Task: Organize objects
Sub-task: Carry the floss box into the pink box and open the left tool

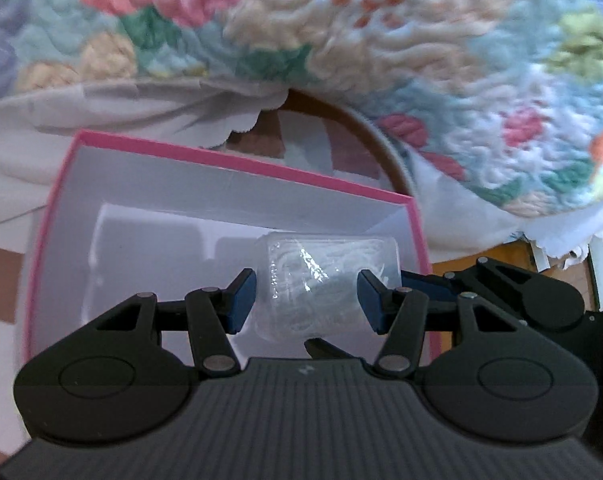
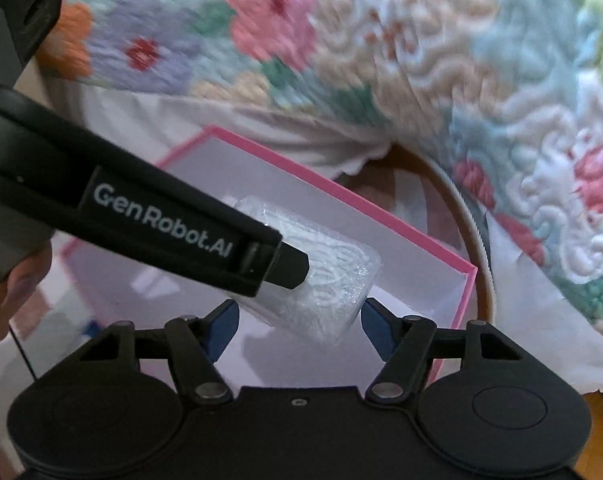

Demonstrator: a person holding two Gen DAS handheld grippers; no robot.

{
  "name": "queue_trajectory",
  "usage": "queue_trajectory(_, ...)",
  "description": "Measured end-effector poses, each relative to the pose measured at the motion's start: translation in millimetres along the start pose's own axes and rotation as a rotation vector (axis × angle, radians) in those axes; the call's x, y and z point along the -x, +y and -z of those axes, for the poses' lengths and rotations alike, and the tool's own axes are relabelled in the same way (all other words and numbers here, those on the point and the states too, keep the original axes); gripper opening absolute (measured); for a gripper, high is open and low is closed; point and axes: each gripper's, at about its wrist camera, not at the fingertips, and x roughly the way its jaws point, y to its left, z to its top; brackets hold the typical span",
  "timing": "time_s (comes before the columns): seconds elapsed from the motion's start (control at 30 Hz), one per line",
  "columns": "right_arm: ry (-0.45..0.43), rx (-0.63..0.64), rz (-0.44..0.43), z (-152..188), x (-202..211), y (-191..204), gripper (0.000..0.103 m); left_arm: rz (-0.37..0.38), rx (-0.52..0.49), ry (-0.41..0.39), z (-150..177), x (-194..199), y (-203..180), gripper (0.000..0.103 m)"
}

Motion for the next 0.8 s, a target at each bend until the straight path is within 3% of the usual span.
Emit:
queue_trajectory(0.2,0.104,0.018,0.029,-0.1,-36.3,-9.2,0.071,0.048,0.072,0.058,4.4,-36.2,14.6,0.054)
queue_trajectory(0.43,0.152,0.092,0.061,1.7,-53.4,-9.5,0.069,0.030,0.104,0.062,2.1,-53.4,19.7,0.054)
queue_trajectory(0.6,0.210,0.102,0.093,-3.9,-71.9,-7.0,0.065,0.067,0.282,0.121,3.3,-76.9,42.9,0.049)
queue_trajectory(0.7,0.280,0.067,0.124,-7.9,-87.6,-7.9,0.062,0.034,0.290,0.130,5.7,-86.8,44.3,0.045)
queue_trajectory(0.8,0.290,0.078,0.130,-8.3,-93.7,-7.4,0.060,0.022,0.308,0.120,6.3,-86.9,45.0,0.042)
